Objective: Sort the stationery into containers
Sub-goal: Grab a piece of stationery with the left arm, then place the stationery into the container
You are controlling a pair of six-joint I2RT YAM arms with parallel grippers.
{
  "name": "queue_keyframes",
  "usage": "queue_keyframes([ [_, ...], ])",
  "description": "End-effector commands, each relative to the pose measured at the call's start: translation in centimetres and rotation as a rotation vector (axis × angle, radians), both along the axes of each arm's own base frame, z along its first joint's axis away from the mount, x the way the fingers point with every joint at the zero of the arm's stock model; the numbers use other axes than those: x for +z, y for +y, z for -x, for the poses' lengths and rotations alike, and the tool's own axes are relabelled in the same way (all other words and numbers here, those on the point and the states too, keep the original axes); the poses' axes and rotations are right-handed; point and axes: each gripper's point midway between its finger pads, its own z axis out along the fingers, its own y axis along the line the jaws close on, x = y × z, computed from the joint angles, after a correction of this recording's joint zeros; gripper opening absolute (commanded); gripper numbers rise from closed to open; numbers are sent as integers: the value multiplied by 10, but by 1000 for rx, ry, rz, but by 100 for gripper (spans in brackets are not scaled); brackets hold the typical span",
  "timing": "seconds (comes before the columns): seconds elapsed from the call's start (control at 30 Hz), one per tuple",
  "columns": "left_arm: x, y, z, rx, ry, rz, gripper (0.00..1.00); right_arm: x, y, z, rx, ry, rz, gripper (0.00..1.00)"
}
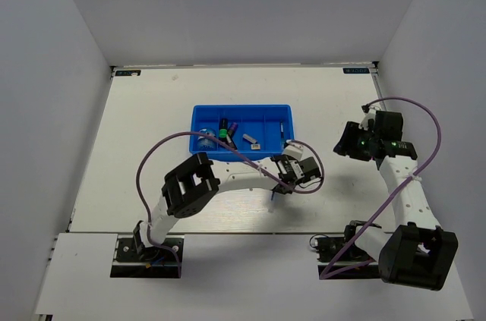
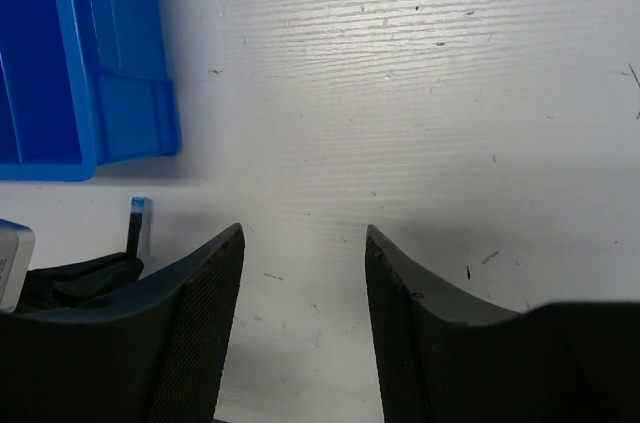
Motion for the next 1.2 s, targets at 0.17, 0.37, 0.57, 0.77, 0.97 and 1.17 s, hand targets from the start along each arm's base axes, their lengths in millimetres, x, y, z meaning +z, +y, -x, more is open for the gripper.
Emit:
queue_keyframes([
  [0.17, 121, -13, -29, -76, -163, 151, 0, 9, 3, 0, 17, -19, -36, 54],
  [0.37, 158, -3, -73, 0, -225, 224, 0, 8, 4, 2, 23, -14, -49, 54],
  [0.57, 170, -6, -126, 88, -261, 303, 0, 7, 5, 1, 31, -18, -52, 54],
  [0.77, 151, -11, -181, 170, -279, 363, 0, 5, 9, 2, 57, -10, -66, 54],
  [0.97, 120, -16, -211, 200, -263, 369, 26, 0, 9, 3, 68, 7, -70, 57],
  [1.17, 137, -9, -214, 186, -291, 399, 69, 0, 15, 7, 116, 7, -91, 64],
])
